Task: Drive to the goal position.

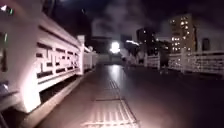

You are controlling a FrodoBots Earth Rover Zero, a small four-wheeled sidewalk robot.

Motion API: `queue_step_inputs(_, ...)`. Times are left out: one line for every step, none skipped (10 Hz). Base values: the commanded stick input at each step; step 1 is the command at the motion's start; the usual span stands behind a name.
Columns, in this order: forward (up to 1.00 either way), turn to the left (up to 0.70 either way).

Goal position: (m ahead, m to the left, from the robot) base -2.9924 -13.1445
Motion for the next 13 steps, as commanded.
queue_step_inputs(0.45, 0.00)
queue_step_inputs(0.45, 0.00)
queue_step_inputs(0.45, 0.00)
queue_step_inputs(0.45, 0.00)
queue_step_inputs(0.45, 0.00)
queue_step_inputs(0.45, 0.00)
queue_step_inputs(0.45, 0.00)
queue_step_inputs(0.45, 0.00)
queue_step_inputs(0.45, 0.00)
queue_step_inputs(0.45, 0.00)
queue_step_inputs(0.45, 0.00)
queue_step_inputs(0.45, 0.00)
queue_step_inputs(0.45, 0.00)
